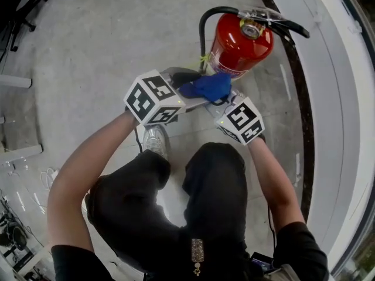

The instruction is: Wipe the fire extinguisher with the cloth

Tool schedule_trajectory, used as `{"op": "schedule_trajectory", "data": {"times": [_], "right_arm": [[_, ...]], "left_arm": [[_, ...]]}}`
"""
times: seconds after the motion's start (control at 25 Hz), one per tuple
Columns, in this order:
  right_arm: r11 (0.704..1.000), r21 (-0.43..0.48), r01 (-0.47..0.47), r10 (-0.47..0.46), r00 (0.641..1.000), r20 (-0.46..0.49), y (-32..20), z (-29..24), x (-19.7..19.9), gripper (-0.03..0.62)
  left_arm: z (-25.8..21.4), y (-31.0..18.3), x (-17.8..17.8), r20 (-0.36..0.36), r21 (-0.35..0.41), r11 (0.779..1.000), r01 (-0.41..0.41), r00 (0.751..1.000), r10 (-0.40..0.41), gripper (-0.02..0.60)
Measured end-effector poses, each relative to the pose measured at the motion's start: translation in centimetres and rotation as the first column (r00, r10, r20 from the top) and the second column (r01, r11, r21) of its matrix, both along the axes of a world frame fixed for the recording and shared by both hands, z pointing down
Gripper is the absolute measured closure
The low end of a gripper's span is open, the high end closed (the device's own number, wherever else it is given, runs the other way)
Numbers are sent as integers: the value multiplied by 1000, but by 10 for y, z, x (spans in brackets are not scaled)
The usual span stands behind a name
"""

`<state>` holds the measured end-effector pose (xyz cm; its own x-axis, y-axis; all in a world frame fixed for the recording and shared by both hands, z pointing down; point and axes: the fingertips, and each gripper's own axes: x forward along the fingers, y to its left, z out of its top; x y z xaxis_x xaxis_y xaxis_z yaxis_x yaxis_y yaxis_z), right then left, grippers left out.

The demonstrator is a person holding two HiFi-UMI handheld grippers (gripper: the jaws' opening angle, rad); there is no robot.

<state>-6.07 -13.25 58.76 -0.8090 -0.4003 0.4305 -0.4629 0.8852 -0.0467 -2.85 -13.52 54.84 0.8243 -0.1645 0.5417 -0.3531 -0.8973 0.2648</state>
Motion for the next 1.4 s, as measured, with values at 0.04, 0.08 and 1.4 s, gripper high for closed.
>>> {"op": "schedule_trajectory", "data": {"times": [0.04,0.08,1.4], "right_arm": [[999,29,28,-28,1000,-12,2,-11,-5,543],[997,51,50,-48,998,-27,3,-20,-9,543],[978,72,-193,194,981,-2,-3,-131,48,471]], "left_arm": [[-7,1,-1,-22,-6,1000,-14,1000,14,330],[-15,0,-4,-37,0,1000,-16,999,16,356],[-175,-135,5,-113,363,908,210,977,-180,509]]}}
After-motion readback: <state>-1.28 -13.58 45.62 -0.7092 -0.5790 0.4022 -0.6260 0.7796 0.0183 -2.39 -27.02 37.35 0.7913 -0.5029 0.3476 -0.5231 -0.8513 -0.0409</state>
